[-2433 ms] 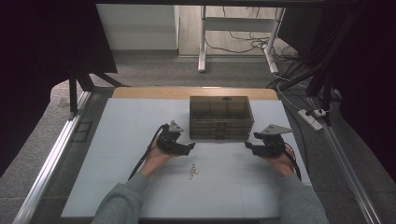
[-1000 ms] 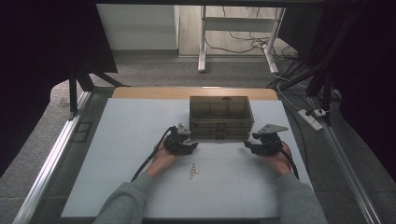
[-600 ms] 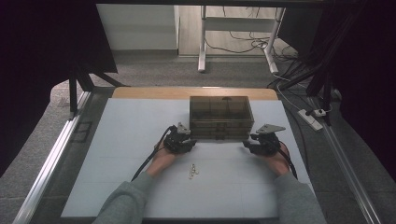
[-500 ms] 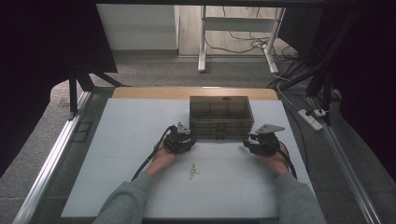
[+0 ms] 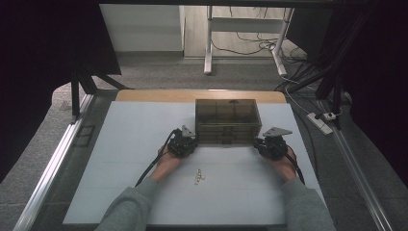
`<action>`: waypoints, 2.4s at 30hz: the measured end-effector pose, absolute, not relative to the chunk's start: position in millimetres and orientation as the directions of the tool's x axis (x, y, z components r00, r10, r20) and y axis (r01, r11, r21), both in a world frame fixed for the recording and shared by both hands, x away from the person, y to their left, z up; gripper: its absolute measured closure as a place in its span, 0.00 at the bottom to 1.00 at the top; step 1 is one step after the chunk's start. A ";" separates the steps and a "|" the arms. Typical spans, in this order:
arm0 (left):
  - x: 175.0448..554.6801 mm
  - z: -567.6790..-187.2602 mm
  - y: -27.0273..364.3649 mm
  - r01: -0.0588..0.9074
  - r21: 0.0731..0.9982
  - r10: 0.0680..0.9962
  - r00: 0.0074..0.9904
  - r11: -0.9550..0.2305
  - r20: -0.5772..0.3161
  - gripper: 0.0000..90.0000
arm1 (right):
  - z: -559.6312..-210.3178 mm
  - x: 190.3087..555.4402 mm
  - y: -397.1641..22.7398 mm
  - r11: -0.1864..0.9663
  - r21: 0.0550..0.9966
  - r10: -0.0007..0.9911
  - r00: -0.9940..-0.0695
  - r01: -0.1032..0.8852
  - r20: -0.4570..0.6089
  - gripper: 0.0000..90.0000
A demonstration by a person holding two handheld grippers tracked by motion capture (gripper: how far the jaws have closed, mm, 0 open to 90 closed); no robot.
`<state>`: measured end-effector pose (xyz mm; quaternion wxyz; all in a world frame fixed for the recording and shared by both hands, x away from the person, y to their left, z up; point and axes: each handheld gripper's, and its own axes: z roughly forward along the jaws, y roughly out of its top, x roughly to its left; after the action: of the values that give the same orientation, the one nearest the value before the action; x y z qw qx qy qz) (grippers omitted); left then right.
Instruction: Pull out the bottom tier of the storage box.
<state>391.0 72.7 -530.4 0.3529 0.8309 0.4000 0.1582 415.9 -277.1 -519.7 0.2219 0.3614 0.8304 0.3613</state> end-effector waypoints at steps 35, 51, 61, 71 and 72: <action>383.5 -528.3 72.2 0.545 0.698 0.761 0.648 -0.465 0.001 0.92 | -515.8 406.3 -278.5 0.502 0.738 0.747 -0.656 0.451 -0.108 0.85; 383.4 -527.9 75.7 0.549 0.694 0.762 0.648 -0.467 0.000 0.92 | -513.6 402.3 -275.4 0.508 0.733 0.747 -0.655 0.452 -0.114 0.86; 381.1 -527.7 78.0 0.553 0.689 0.766 0.643 -0.469 0.005 0.92 | -514.4 398.1 -272.1 0.529 0.723 0.729 -0.674 0.444 -0.119 0.87; 374.8 -527.8 77.9 0.550 0.683 0.756 0.654 -0.480 0.004 0.92 | -514.0 391.8 -273.2 0.536 0.721 0.723 -0.679 0.440 -0.123 0.87; 374.4 -527.5 78.1 0.551 0.681 0.755 0.656 -0.482 0.004 0.92 | -514.1 391.2 -273.1 0.535 0.722 0.724 -0.679 0.439 -0.124 0.87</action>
<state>374.4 78.1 -527.5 0.3322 0.8471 0.3854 0.1533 391.2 -273.1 -514.1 0.2095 0.3416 0.8508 0.3399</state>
